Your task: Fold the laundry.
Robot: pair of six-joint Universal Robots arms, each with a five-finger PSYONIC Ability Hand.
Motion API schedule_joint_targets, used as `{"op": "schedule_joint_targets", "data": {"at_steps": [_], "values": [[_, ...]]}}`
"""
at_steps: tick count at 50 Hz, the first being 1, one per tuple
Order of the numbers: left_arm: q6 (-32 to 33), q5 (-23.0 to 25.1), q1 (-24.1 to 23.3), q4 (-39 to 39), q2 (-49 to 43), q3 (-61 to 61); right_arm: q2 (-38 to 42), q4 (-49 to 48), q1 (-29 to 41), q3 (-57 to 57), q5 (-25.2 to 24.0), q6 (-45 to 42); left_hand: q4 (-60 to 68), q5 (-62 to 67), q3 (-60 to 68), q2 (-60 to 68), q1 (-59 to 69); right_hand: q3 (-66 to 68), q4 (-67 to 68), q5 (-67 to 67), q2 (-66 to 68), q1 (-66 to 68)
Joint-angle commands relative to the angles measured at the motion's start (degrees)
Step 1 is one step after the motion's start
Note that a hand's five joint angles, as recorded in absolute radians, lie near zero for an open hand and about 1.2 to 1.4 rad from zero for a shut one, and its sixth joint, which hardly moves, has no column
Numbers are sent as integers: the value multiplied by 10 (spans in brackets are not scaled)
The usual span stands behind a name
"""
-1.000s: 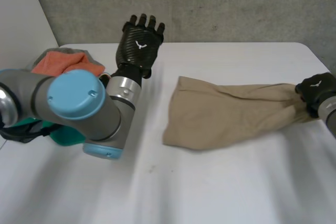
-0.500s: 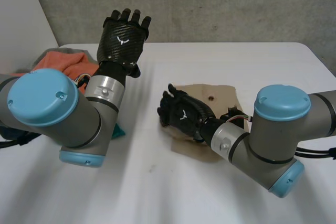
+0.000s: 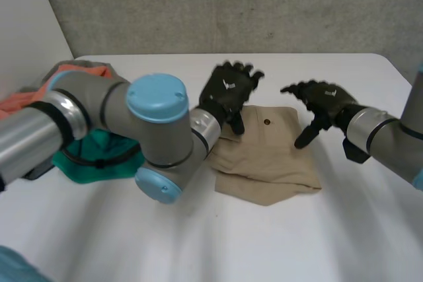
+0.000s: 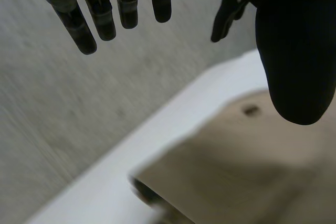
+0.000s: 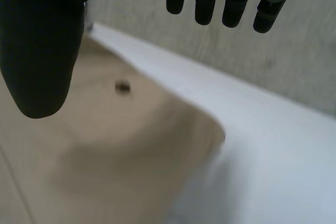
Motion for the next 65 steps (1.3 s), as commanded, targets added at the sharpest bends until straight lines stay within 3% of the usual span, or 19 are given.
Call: {"op": "schedule_joint_targets", "data": {"at_steps": [1, 12, 20, 27, 31, 36, 40, 55, 57, 58, 59, 65], "values": [[2, -35, -3, -80, -50, 18, 92, 25, 3, -44, 3, -45, 18, 6, 12, 17, 23, -17, -17, -26, -21, -26], [56, -51, -2, -142, -65, 11, 104, 33, 6, -56, 30, -127, 16, 4, 10, 15, 21, -17, -17, -26, -21, -26], [46, -49, -2, -141, 33, 7, 3, 28, -6, -13, 39, -129, 1, -11, -5, 0, 6, -17, -17, -26, -21, -26], [14, -42, 2, -106, 129, -27, -39, 12, -41, 67, 86, -118, -4, -16, -10, -5, 1, -17, -17, -26, -21, -26], [-7, 8, 6, -104, 165, -52, -48, 11, -43, 122, 73, -85, -4, -16, -10, -5, 1, -17, -17, -26, -21, -26], [-37, 166, 16, -112, 209, -95, -46, -10, -45, 181, -15, -37, 6, -6, 0, 5, 11, -17, -17, -26, -21, -26], [-55, 233, 26, -113, 232, -120, -39, -49, -41, 195, -44, -18, 13, 1, 7, 12, 18, -17, -17, -26, -21, -26], [-61, 233, 24, -112, 247, -142, 52, -109, 3, 136, -23, -15, 13, 1, 7, 12, 18, -17, -17, -26, -21, -26], [-61, 233, 25, -112, 247, -142, 60, -114, 7, 127, -17, -15, 11, -1, 5, 10, 16, 104, 104, 95, 100, 95], [-61, 233, 25, -112, 247, -142, 63, -121, 8, 122, -13, -13, 11, -1, 5, 10, 16, 466, 466, 457, 463, 457], [-61, 233, 25, -112, 248, -142, 63, -127, 8, 120, -11, -13, 13, 1, 7, 12, 18, 681, 681, 672, 677, 672], [-61, 233, 26, -112, 250, -141, 60, -196, 1, 95, 35, 2, 11, -1, 5, 10, 16, 683, 683, 674, 679, 674]]}}
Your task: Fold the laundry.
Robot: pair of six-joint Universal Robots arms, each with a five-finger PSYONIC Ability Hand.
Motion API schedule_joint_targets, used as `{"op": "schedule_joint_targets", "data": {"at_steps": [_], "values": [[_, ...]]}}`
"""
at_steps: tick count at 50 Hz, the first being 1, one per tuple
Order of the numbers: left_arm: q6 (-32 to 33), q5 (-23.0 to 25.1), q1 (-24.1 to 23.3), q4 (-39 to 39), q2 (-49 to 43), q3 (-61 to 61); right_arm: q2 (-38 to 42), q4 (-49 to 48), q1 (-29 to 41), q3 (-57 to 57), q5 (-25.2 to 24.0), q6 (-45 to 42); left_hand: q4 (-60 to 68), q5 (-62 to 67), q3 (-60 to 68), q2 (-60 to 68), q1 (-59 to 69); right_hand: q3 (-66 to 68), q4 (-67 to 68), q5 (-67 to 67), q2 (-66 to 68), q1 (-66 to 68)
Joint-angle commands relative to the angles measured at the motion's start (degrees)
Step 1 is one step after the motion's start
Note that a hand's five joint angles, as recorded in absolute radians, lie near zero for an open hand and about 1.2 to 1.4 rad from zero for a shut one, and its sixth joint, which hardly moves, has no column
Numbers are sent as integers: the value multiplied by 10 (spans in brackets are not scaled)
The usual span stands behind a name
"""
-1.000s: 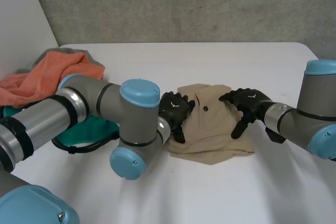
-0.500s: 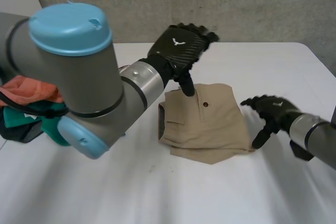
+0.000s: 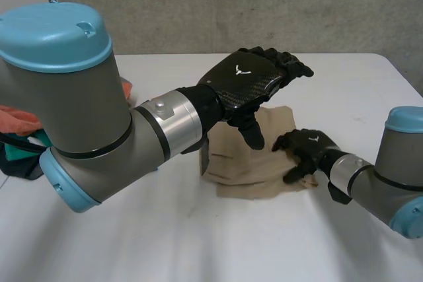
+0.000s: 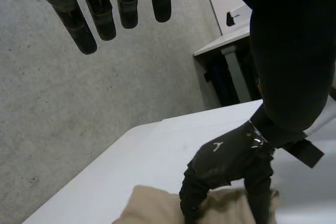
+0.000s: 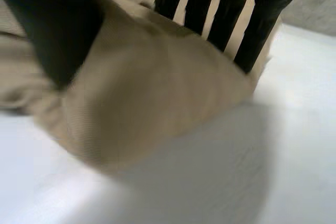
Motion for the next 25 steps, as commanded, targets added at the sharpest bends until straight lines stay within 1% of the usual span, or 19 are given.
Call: {"op": "schedule_joint_targets", "data": {"at_steps": [1, 3, 6, 7, 10, 11, 14, 15, 18, 19, 21, 22, 25], "values": [[0, 0, 2, 2, 2, 1, 1, -66, -6, -38, 51, 14, 11, 0, 5, 10, 18, 306, 295, 324, 298, 362], [0, 0, 2, 2, 4, 2, 3, -65, -11, -59, 63, 17, 11, 0, 5, 10, 18, 306, 295, 324, 298, 362], [0, -1, 4, 2, 10, 2, 28, -66, -25, -107, 81, 22, 11, 0, 5, 10, 18, 306, 295, 324, 298, 362], [-1, -1, 4, 2, 11, 2, 49, -62, -38, -139, 92, 23, 11, 0, 5, 10, 18, 306, 295, 324, 298, 362], [-1, -1, 4, 2, 16, 3, 73, -50, -72, -191, 106, 23, 11, 0, 5, 10, 18, 306, 295, 324, 298, 362], [0, -1, 5, 2, 18, 3, 89, -39, -100, -229, 112, 23, 9, -2, 4, 9, 16, 306, 295, 324, 298, 362], [0, -1, 6, 2, 26, 4, 116, -27, -129, -288, 117, 24, 9, -2, 4, 9, 16, 306, 295, 324, 298, 362], [0, -1, 8, 3, 30, 4, 139, -24, -144, -329, 119, 26, 9, -2, 4, 9, 16, 306, 295, 324, 298, 362], [-1, -1, 8, 3, 35, 6, 178, -16, -160, -395, 133, 31, 9, -2, 4, 9, 16, 306, 295, 324, 298, 362], [-1, -1, 8, 3, 38, 6, 202, -8, -170, -439, 151, 32, 8, -4, 2, 7, 14, 306, 295, 324, 298, 362], [-1, -1, 8, 3, 39, 7, 230, 8, -181, -484, 164, 32, 8, -4, 2, 7, 14, 306, 295, 324, 298, 362], [-1, -1, 8, 3, 40, 8, 259, 26, -191, -537, 171, 33, 8, -4, 2, 7, 14, 306, 295, 324, 298, 362], [-1, -1, 8, 3, 41, 9, 311, 57, -201, -628, 173, 32, 8, -4, 2, 7, 14, 306, 295, 324, 298, 362]]}}
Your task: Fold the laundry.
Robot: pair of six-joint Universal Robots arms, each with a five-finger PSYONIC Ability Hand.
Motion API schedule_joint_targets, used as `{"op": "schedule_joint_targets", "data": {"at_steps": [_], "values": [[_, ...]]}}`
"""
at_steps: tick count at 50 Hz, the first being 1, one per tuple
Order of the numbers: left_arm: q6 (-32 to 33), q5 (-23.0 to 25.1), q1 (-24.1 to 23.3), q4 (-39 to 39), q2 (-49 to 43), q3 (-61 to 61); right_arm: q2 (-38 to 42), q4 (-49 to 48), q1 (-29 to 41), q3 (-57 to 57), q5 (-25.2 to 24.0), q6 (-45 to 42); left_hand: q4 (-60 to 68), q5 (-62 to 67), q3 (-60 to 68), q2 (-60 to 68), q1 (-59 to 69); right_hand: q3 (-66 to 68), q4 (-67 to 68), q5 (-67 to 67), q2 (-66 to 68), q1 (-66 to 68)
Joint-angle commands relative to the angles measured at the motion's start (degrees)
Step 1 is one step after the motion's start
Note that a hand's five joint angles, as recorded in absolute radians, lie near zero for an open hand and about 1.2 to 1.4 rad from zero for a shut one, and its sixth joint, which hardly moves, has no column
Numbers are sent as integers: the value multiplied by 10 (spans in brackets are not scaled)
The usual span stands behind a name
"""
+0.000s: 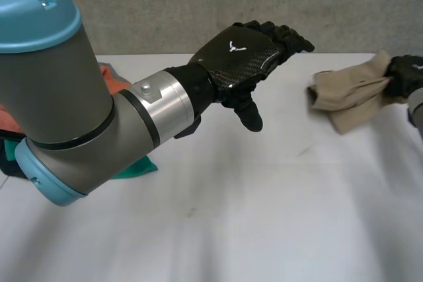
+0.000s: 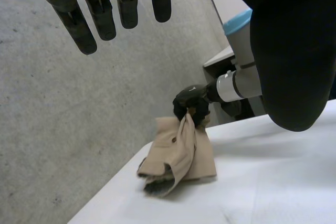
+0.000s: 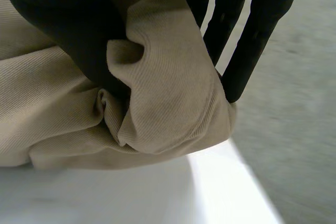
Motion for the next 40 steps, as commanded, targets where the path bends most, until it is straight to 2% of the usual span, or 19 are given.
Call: {"op": "schedule_joint_targets", "data": {"at_steps": [1, 5, 12, 13, 14, 15, 19, 23, 27, 31, 32, 35, 36, 39, 40], "values": [[0, 0, -1, 0, 6, 3, 147, 84, -38, -253, 25, 2, 8, -4, 2, 7, 14, 221, 112, 166, 165, 176], [0, 0, -1, 0, 9, 2, 202, 112, -61, -344, 24, 1, 6, -6, 0, 5, 13, 221, 112, 166, 165, 176], [0, -1, -3, 0, 8, -2, 210, 111, -74, -353, 6, 1, 6, -6, 0, 5, 13, 221, 112, 166, 165, 176], [0, -1, -3, 0, 7, -2, 210, 110, -74, -353, 13, 1, 6, -6, 0, 5, 13, -28, -137, -83, -84, -73], [0, -1, -3, 0, 7, -1, 210, 111, -74, -353, 19, 1, 6, -6, 0, 5, 13, -344, -452, -399, -400, -388], [-1, -1, -3, 0, 7, -1, 210, 110, -74, -353, 24, 1, 6, -6, 0, 5, 13, -479, -588, -534, -535, -524], [-1, -1, -3, 0, 7, -1, 208, 110, -75, -354, 62, -6, 6, -6, 0, 5, 13, -479, -588, -534, -535, -524], [-1, -1, -4, 0, 7, -2, 187, 97, -74, -337, 99, -54, 4, -7, -1, 4, 11, -479, -588, -534, -535, -524], [-1, -1, -3, 0, 8, 0, 122, 65, -67, -256, 90, -131, 6, -6, 0, 5, 13, -479, -588, -534, -535, -524], [-1, -8, -1, 2, 12, 2, 12, -4, -68, -102, 57, -173, 6, -6, 0, 5, 13, -479, -588, -534, -535, -524], [-1, -13, -1, 3, 13, 2, -37, -44, -68, -29, 39, -181, 6, -6, 0, 5, 13, -479, -588, -534, -535, -524], [-1, -51, 3, 14, 22, 4, -109, -109, -62, 80, 6, -185, 6, -6, 0, 5, 13, -479, -588, -534, -535, -524], [-1, -64, 5, 18, 24, 4, -152, -144, -53, 146, -21, -185, 6, -6, 0, 5, 13, -479, -588, -534, -535, -524], [3, -131, 28, 36, 33, 6, -205, -181, -33, 230, -61, -189, 3, -9, -3, 2, 9, -479, -588, -534, -535, -524], [5, -168, 45, 38, 39, 12, -236, -188, -16, 280, -86, -193, -1, -12, -6, -1, 6, -479, -588, -534, -535, -524]]}}
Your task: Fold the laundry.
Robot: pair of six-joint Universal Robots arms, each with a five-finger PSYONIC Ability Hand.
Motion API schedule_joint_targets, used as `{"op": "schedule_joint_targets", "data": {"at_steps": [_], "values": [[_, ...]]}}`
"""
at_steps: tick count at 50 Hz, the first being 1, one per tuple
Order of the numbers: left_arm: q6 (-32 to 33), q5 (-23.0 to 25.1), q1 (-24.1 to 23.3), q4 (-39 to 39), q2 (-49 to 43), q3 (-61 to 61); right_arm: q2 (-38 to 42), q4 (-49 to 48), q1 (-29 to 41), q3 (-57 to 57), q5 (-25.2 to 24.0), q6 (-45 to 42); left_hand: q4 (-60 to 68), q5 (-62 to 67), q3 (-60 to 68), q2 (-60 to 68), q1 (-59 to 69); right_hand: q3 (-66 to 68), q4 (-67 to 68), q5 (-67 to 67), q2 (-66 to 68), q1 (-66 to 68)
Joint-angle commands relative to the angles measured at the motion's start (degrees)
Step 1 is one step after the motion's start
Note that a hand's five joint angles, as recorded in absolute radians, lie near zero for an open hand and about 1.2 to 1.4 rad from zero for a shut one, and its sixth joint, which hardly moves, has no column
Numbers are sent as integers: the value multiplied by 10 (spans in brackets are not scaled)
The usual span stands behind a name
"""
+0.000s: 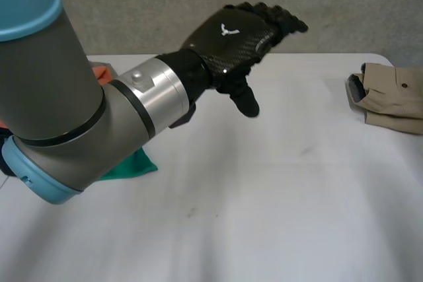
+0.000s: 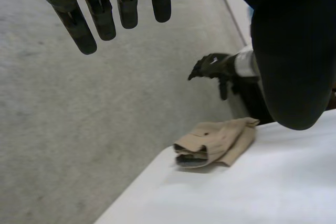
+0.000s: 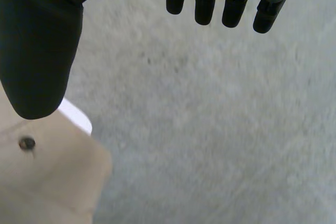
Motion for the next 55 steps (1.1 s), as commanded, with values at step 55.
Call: {"op": "schedule_joint_targets", "data": {"at_steps": [55], "values": [[-23, -134, 48, 176, -22, -67, -387, 47, 145, 501, -147, -139, 684, 672, 678, 683, 691, -18, -18, -24, -21, -28]]}}
